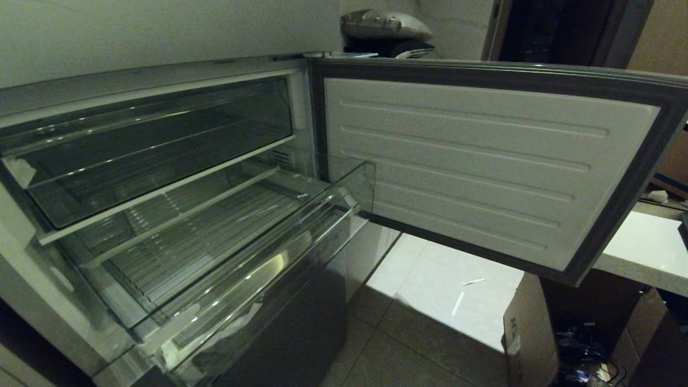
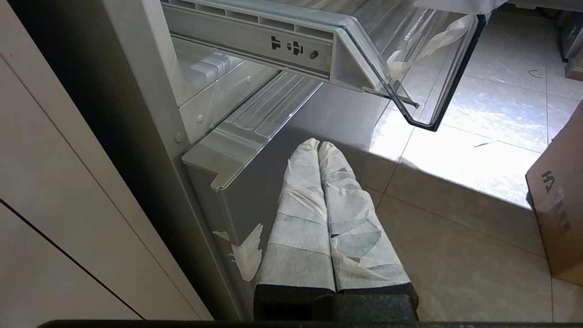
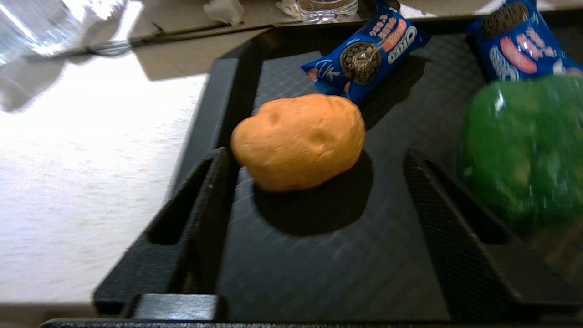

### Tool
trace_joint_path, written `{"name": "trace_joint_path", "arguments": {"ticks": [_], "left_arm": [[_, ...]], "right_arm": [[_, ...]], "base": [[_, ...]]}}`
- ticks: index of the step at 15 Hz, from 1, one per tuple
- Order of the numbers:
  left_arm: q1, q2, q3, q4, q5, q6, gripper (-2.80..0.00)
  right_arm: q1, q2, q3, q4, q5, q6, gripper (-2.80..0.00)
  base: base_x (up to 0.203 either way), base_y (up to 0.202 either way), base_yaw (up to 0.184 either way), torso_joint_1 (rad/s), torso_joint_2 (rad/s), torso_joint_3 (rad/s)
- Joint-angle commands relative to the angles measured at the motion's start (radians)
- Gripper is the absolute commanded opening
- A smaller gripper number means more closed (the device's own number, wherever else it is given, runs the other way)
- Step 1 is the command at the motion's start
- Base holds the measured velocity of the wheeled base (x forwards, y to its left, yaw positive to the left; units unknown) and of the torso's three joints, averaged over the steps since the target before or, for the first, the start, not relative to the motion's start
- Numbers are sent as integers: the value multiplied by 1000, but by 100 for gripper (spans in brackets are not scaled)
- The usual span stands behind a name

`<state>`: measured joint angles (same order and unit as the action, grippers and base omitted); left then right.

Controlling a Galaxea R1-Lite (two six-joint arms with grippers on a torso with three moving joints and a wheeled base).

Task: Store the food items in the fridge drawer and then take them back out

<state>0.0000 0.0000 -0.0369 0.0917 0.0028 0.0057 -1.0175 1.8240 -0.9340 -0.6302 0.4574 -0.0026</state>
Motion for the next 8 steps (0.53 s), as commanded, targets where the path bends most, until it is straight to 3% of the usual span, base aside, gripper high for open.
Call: {"name": "trace_joint_path", "arguments": {"ticks": [1, 8], "left_arm": [[0, 0, 0, 0, 0, 0, -280], [0, 0, 0, 0, 0, 0, -280]], "right_arm": [[15, 72, -44, -6, 4, -9, 0], [66, 170, -140, -7, -32, -81, 0]], "base": [[0, 0, 0, 0, 0, 0], [0, 0, 0, 0, 0, 0]]}}
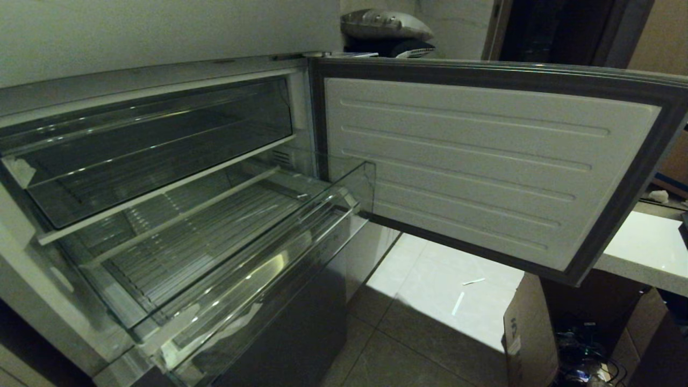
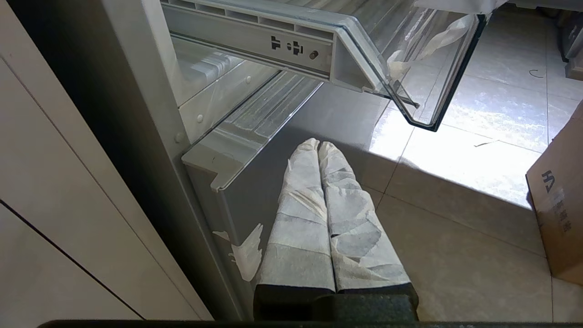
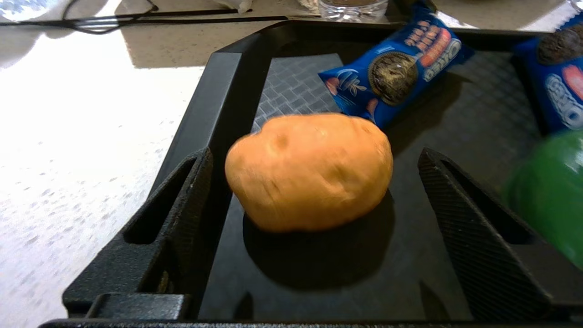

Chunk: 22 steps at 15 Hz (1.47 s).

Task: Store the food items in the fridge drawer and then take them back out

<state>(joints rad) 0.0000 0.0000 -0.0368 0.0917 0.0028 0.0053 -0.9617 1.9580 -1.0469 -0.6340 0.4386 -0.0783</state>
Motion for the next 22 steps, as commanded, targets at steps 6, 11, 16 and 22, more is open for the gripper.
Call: {"name": "trace_joint_path", "arguments": {"ticks": [6, 11, 16, 22], "left_arm": [[0, 0, 0, 0, 0, 1, -280], [0, 0, 0, 0, 0, 1, -280], [0, 0, 0, 0, 0, 1, -280], [0, 0, 0, 0, 0, 1, -280]], "right_arm": [[74, 108, -111, 2, -52, -26, 0], [101, 122, -102, 4, -54, -35, 0], [100, 130, -96, 5, -80, -37, 0], [100, 124, -107, 3, -80, -37, 0]], "base": [[0, 0, 0, 0, 0, 0], [0, 0, 0, 0, 0, 0], [0, 0, 0, 0, 0, 0], [0, 0, 0, 0, 0, 0]]}}
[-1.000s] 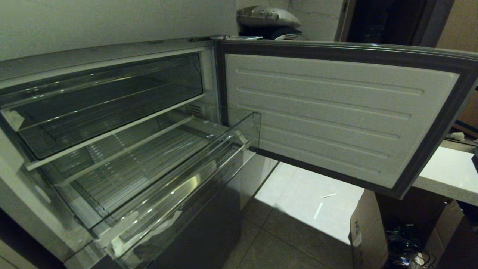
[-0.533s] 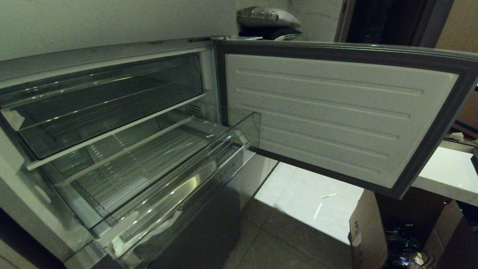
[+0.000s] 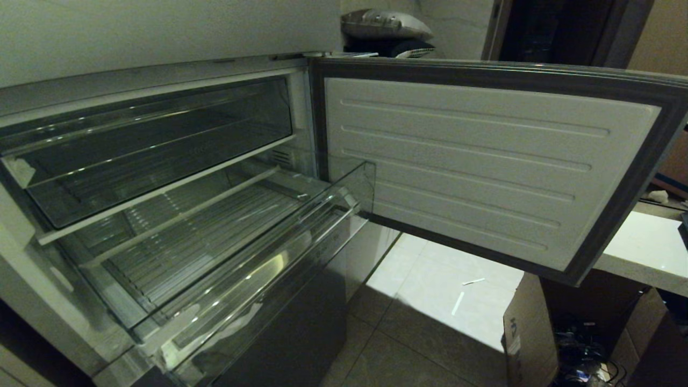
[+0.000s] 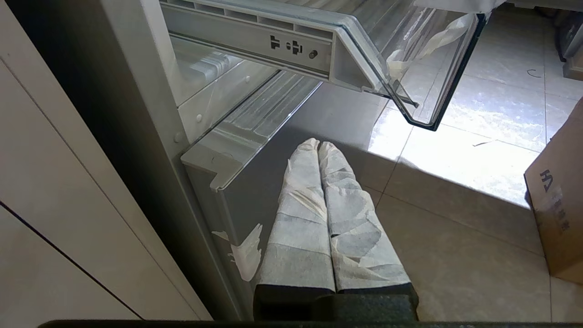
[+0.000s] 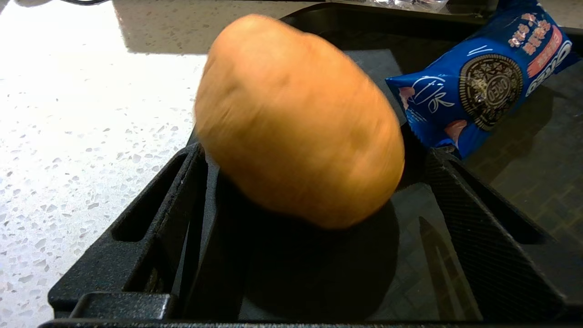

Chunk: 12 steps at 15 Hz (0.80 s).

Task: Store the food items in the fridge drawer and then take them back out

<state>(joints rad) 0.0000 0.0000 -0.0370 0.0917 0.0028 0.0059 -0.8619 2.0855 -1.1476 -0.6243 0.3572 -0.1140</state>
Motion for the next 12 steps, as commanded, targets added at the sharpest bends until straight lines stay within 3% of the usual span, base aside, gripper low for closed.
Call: {"name": "trace_joint_path", "arguments": {"ticks": [1, 12], "left_arm": [[0, 0, 0, 0, 0, 0, -280], [0, 0, 0, 0, 0, 0, -280]], "right_arm": [[0, -4, -12, -8, 2, -1, 0], [-2, 34, -84, -6, 2, -4, 0]], "base": [[0, 0, 0, 0, 0, 0], [0, 0, 0, 0, 0, 0]]}}
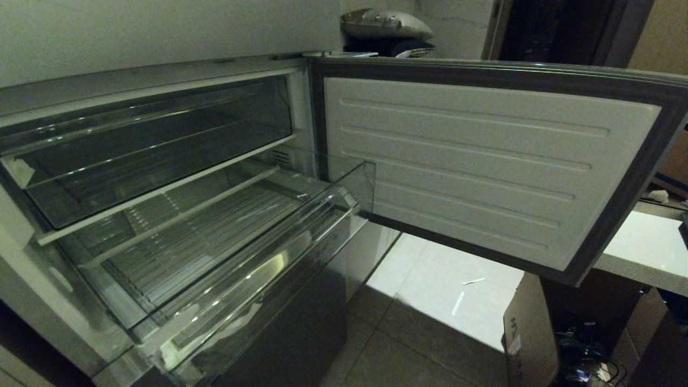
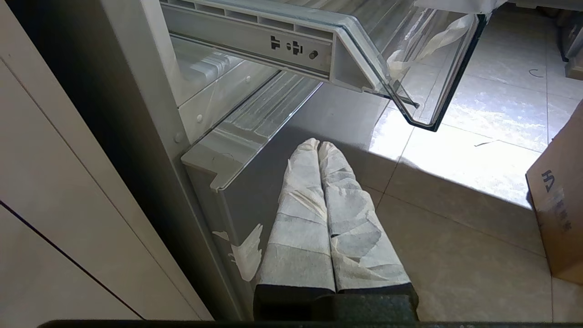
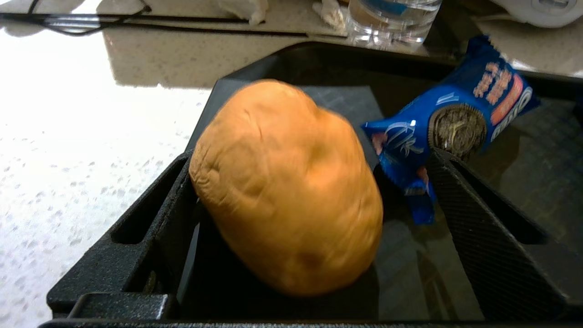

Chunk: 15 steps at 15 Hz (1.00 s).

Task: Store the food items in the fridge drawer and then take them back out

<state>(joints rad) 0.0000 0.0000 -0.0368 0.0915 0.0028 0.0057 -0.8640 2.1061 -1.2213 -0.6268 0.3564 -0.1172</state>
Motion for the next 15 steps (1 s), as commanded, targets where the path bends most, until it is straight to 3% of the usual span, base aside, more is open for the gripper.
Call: {"name": "trace_joint_path", "arguments": {"ticks": [1, 9, 10, 15], "left_arm": [[0, 0, 0, 0, 0, 0, -280], [0, 0, 0, 0, 0, -1, -280], [0, 0, 0, 0, 0, 0, -280], [0, 0, 0, 0, 0, 0, -280]], "right_arm": [[1, 19, -19, -4, 4, -1, 0], [2, 37, -44, -3, 4, -13, 0], [3, 37, -44, -4, 4, -13, -280], [3, 37, -46, -4, 6, -13, -280]], "base": [[0, 0, 0, 0, 0, 0], [0, 0, 0, 0, 0, 0], [0, 0, 0, 0, 0, 0], [0, 0, 0, 0, 0, 0]]}}
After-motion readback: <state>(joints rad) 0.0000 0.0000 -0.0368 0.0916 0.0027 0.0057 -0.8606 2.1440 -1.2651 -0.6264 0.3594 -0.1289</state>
